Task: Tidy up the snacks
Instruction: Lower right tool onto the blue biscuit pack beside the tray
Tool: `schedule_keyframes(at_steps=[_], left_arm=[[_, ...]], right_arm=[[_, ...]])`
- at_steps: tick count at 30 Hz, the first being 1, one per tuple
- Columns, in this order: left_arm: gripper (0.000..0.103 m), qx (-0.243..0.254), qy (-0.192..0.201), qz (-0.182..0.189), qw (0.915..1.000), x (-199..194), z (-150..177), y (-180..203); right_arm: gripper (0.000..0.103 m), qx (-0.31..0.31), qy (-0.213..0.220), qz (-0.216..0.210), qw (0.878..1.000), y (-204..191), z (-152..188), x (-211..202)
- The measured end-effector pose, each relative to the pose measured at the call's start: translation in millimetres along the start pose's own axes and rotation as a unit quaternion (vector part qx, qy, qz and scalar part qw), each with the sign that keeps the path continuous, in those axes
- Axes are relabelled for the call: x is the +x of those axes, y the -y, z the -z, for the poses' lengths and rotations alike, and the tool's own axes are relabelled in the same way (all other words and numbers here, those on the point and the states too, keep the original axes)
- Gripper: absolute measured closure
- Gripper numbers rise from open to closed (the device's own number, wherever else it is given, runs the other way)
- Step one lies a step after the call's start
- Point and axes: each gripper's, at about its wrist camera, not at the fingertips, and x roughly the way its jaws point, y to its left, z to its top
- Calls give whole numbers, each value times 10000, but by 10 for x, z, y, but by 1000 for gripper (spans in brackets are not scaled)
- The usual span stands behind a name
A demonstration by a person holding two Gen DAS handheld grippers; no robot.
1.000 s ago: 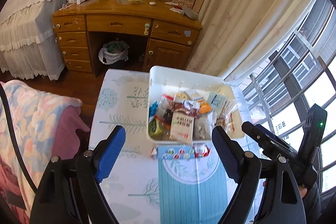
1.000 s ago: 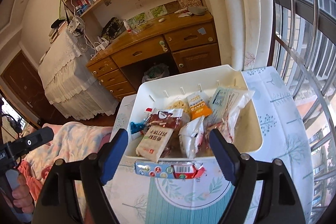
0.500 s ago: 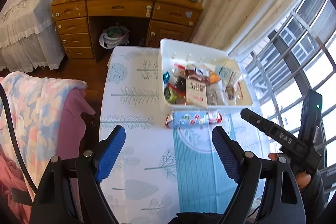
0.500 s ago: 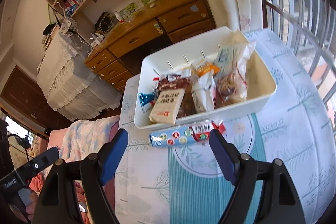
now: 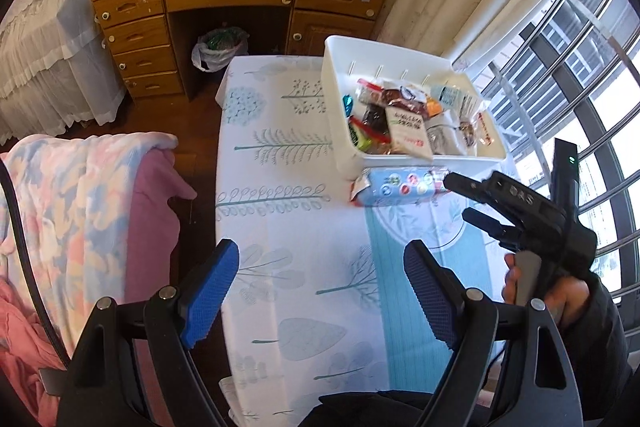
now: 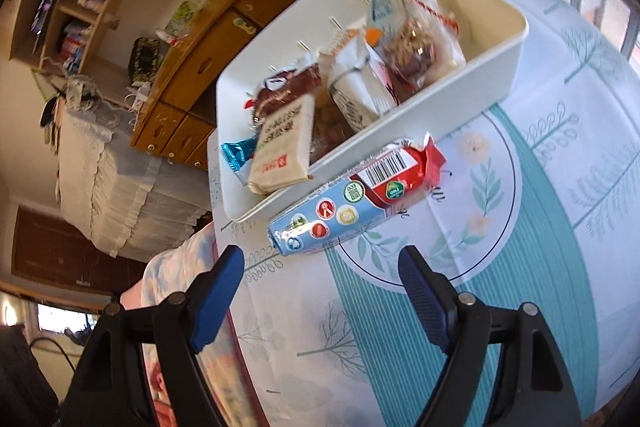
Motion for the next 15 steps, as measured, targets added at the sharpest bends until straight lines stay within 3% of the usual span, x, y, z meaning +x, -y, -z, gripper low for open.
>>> schedule_keyframes(at_steps=[2, 9, 15], left_arm=[[19, 35, -78, -42, 10000, 36, 1, -74], [19, 50, -270, -114, 9996, 155, -46, -271], [19, 75, -358, -78, 9993, 218, -79, -302]], right_arm=[[24, 174, -19, 41, 9998, 15, -9, 110], [57, 418, 40, 282, 9987, 64, -73, 434], [79, 572, -11, 388, 9976, 105, -116, 548]])
